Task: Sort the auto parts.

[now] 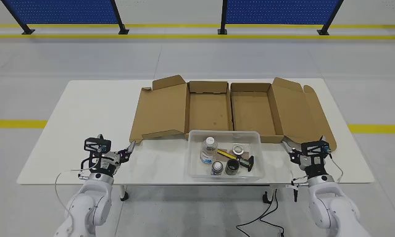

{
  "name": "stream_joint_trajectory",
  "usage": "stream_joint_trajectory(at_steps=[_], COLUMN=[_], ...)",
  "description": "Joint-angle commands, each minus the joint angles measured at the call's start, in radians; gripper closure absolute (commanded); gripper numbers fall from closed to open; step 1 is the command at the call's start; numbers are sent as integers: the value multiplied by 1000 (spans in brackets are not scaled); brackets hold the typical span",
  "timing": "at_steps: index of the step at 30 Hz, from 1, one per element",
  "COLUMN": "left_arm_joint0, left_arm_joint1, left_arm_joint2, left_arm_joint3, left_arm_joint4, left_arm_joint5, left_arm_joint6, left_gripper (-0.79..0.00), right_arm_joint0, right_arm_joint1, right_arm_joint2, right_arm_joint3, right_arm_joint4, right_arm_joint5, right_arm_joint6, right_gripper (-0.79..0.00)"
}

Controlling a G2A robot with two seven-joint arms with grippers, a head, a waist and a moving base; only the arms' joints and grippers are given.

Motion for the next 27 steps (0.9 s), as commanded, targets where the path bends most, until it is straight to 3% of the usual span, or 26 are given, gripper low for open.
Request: stream_joint_trajectory(at_steps=[1,14,20,27], left_arm_joint0=[0,-4,-99,-234], left_arm_joint1=[0,0,-1,-8], left_arm_joint2=[0,-3,33,132], left_arm_joint3=[0,2,8,-31], left_arm_joint4=[0,4,64,72], left_arm_joint5=[0,5,-34,-141], left_arm_joint6=[0,0,-23,-50], left_gripper=[-785,-785,-785,-785], right_arm_joint0=[0,0,0,0], right_arm_joint1=[0,0,0,0], right_arm_joint2=[0,0,0,0], right_arm_joint3=[0,0,0,0], right_arm_joint4=[0,0,0,0], right_arm_joint5=[0,0,0,0], right_arm_joint6=[0,0,0,0], right_gripper=[-785,-785,-785,-785])
